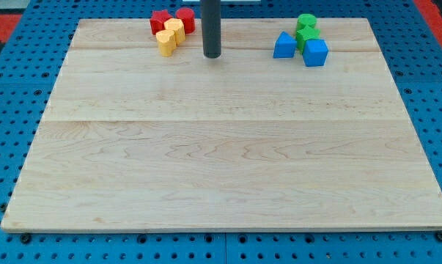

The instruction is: Move the yellow heart towards the center right

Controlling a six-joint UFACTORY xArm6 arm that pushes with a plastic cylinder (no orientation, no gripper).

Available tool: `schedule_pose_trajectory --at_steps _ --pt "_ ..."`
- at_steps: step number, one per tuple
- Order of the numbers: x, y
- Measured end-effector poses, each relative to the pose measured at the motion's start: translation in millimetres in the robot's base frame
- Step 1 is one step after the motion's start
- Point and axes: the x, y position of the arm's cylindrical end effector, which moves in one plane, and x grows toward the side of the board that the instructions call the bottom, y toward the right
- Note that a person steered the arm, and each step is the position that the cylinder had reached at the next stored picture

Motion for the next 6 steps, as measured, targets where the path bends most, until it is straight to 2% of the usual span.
schedule_pose_trajectory --at_steps 1,2,4,6 --pt "-57.2 22.2" --pt "-72.6 9.8" --pt "-71.9 -114.0" --pt "-23.6 -130.4"
